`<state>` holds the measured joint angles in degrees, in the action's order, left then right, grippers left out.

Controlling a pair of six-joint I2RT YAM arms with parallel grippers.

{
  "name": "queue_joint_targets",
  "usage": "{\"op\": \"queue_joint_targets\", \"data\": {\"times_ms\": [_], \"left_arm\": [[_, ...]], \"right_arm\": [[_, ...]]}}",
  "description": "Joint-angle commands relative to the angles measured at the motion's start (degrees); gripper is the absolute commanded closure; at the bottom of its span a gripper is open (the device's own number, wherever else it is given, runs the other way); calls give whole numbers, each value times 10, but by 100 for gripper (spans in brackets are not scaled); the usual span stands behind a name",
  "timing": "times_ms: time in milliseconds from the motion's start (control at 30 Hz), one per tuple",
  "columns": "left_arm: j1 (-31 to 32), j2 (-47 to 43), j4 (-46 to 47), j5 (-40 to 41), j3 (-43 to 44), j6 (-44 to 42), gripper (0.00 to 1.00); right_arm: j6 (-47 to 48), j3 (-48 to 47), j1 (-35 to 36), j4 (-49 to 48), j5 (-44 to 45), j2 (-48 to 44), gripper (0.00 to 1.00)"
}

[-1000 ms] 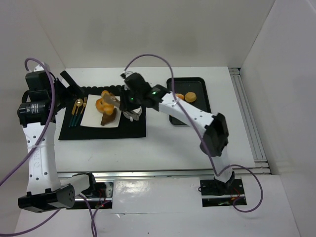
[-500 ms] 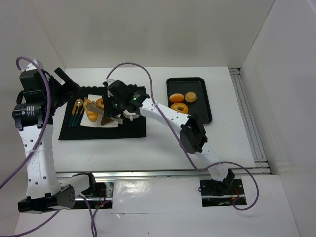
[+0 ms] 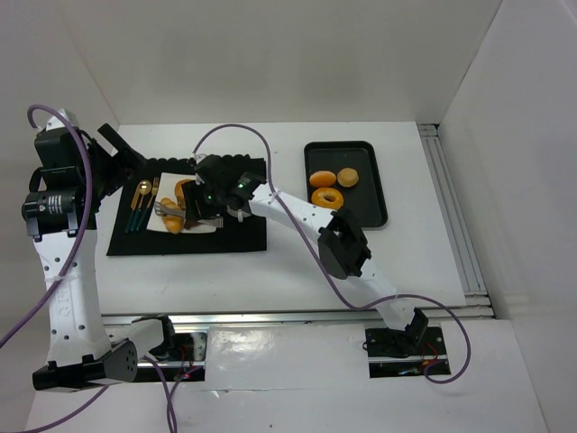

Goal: Place the bread

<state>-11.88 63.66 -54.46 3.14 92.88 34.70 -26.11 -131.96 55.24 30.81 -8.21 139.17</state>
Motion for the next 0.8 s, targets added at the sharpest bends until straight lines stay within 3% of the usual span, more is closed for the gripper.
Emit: {"op": "queue_joint_targets", "data": {"times_ms": [0,233,467,767], "left_arm": [[-3,-12,8,6,5,-5,0],[-3,-12,8,6,5,-5,0],[-3,-12,8,6,10,-5,0],[-3,-12,3,18,15,-5,0]], "right_arm": [[-3,-13,2,-34,-1,-43,37],[-3,-18,2,-44,-1,-102,35],[2,49,-17,-55,30,-183,38],[2,322,-111,-51,159,-418,40]]}}
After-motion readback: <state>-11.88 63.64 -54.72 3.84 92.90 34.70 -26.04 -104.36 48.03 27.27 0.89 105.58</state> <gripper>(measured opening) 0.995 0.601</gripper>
